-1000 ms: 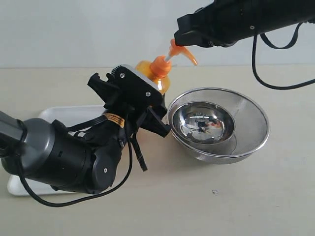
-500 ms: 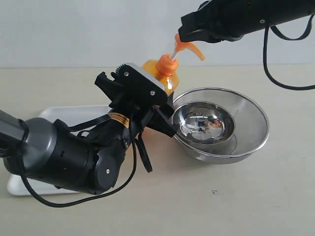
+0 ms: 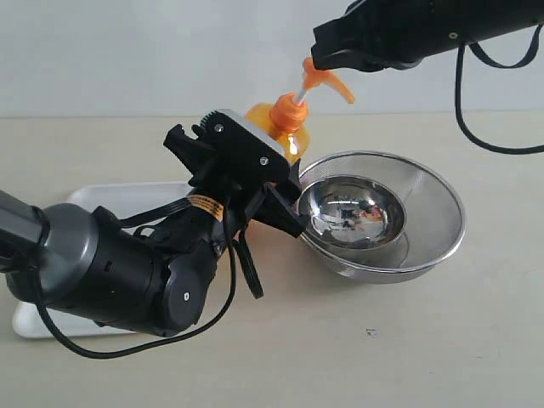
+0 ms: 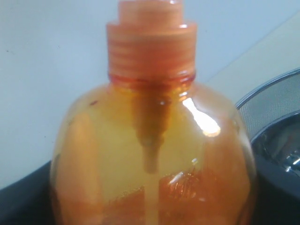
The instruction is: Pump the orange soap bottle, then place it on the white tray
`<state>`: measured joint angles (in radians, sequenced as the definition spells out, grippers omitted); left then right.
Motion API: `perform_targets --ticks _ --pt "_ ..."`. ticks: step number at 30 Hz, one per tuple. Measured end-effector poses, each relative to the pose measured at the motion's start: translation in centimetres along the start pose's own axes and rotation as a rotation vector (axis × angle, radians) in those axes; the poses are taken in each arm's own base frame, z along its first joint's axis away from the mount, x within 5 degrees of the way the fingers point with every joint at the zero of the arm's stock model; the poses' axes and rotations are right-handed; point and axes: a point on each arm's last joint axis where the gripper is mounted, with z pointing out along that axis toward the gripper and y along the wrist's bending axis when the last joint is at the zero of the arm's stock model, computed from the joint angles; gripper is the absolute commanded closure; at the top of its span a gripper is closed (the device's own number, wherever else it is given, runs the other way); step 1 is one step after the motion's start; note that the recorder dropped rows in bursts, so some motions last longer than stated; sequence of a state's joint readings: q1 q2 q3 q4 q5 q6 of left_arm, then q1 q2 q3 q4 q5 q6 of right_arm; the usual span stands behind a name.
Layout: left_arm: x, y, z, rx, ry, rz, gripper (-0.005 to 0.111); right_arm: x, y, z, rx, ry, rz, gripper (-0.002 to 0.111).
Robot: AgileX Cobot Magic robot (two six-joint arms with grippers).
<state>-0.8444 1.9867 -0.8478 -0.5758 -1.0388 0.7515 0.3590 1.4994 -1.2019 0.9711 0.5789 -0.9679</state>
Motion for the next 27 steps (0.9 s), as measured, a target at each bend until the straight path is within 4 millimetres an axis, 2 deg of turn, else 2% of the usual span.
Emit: perform_targets --ticks 27 --pt "0.3 0.4 0.1 -0.027 0.024 0.024 0.102 1.1 -1.0 2.4 -0.049 0.065 0.070 0.108"
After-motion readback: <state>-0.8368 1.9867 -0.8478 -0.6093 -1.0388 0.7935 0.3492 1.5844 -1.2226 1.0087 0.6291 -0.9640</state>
